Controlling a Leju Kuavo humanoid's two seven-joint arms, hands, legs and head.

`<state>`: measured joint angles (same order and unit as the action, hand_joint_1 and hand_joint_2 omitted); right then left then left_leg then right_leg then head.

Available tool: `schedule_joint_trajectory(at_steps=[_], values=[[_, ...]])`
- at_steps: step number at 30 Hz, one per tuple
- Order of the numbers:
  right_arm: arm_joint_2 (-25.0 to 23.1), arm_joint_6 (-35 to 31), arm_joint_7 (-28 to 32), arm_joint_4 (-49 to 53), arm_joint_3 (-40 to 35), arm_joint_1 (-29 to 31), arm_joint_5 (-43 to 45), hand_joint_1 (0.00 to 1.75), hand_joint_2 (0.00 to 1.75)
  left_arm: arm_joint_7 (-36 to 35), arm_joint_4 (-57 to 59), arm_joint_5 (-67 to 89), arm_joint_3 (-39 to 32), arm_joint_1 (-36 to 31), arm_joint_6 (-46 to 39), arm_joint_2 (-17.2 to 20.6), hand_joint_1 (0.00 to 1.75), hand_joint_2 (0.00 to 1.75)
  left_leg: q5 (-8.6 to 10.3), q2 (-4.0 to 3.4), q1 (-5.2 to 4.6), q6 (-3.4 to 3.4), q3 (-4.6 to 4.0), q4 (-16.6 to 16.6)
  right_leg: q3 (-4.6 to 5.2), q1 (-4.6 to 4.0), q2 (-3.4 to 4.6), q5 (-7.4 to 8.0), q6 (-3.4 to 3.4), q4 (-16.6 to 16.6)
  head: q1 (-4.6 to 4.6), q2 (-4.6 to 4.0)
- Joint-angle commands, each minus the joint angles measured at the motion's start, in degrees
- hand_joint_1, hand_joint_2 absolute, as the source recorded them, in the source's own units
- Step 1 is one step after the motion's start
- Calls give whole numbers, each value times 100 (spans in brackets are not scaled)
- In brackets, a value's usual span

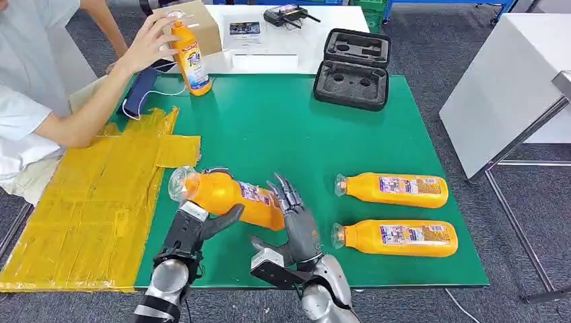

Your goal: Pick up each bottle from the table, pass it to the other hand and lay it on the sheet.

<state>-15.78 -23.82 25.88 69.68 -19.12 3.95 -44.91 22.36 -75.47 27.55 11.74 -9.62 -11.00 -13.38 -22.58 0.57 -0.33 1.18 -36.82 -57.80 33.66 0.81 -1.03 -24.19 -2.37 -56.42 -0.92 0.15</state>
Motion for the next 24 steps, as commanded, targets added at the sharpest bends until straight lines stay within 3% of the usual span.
schedule_joint_trajectory(at_steps=[1, 2, 4, 5, 7, 8, 9, 10, 11, 12, 14, 17, 21, 24], values=[[68, -17, 90, 409, 210, -42, 181, 0, 175, -84, -276, 675, -182, -273, -658, 241, 175, 175, -8, -3, 5, -9, 18, 1, -20, -5, 6, -8, 9, 4, -2, 0], [65, -155, 147, 475, 226, 63, 197, 0, 175, -492, -16, 2349, -129, -521, -1938, 392, 175, 175, -9, -2, 5, -9, 20, 1, -23, -5, 5, -8, 9, 5, -2, 0], [67, -128, 59, 572, 266, 162, 238, 0, 175, -571, 317, 2707, -201, -845, -1969, 501, 175, 175, -4, 0, 5, -9, 12, 0, -15, -4, 2, -5, 9, 1, -2, 0], [55, -108, -20, 547, 276, 209, 239, 0, 175, -842, 568, 3830, -258, -958, -2692, 516, 175, 175, 0, 3, 4, -7, 4, -1, -7, -4, -1, -2, 7, -1, 0, 0], [44, -152, -67, 446, 229, 269, 205, 0, 175, -1328, 432, 5564, -523, -975, -2900, 442, 175, 175, 2, -3, 4, -8, 7, 2, -6, -4, 5, 1, 7, 3, -2, 0], [51, -209, -55, 379, 172, 308, 193, 0, 175, -1830, 401, 6245, -307, -1040, -2900, 719, 175, 175, -1, -1, 7, -11, 17, 2, -20, -6, 4, -3, 11, 4, -2, 0], [65, -253, -41, 328, 112, 355, 210, 0, 175, -2904, 631, 6245, 709, -1382, -2900, 1548, 175, 175, -4, -5, 7, -12, 24, 1, -27, -7, 10, -5, 13, 3, 0, 0], [65, -253, -41, 328, 112, 355, 210, 0, 175, -2904, 631, 6245, 709, -1382, -2900, 1548, 175, 175, 4, -9, 3, -4, 8, 3, -9, -3, 11, 2, 7, 2, 0, 0], [67, -322, -30, 306, 62, 390, 239, 0, 175, -4187, 1122, 6245, 2038, -2023, -2900, 2237, 175, 175, 1, -11, 7, -10, 16, 2, -18, -6, 13, -2, 13, 0, -2, 0], [106, -387, -17, 312, -16, 428, 310, 0, 175, -5759, 2246, 6245, 4101, -2797, -2900, 2391, 175, 175, 7, 8, 5, -7, 7, 2, -14, -4, -7, -2, 9, -1, 2, 0], [156, -387, -15, 384, -70, 480, 391, 0, 175, -5889, 3871, 6245, 4715, -3282, -2805, 1947, 175, 175, 21, 88, 10, -7, 3, -1, -23, -8, -88, -16, 10, -3, -2, 0], [227, -373, -24, 471, -99, 535, 473, 0, 175, -5571, 5240, 6245, 4692, -3591, -2505, 1570, 175, 175, 23, 48, 1, -9, 26, 16, 33, 2, -49, -3, 11, 13, -11, 0], [292, -383, 6, 558, -138, 529, 555, 0, 175, -5434, 5815, 6245, 4692, -3703, -2206, 1520, 175, 175, 9, 3, 11, -11, 26, -1, -39, -8, 13, -1, 4, 5, 0, 0], [351, -403, 12, 636, -143, 486, 616, 0, 175, -5247, 6006, 6245, 4323, -3643, -1756, 1580, 175, 175, 2, -43, 8, -18, 34, -1, -30, -6, 48, 9, 24, -1, 2, 0]])
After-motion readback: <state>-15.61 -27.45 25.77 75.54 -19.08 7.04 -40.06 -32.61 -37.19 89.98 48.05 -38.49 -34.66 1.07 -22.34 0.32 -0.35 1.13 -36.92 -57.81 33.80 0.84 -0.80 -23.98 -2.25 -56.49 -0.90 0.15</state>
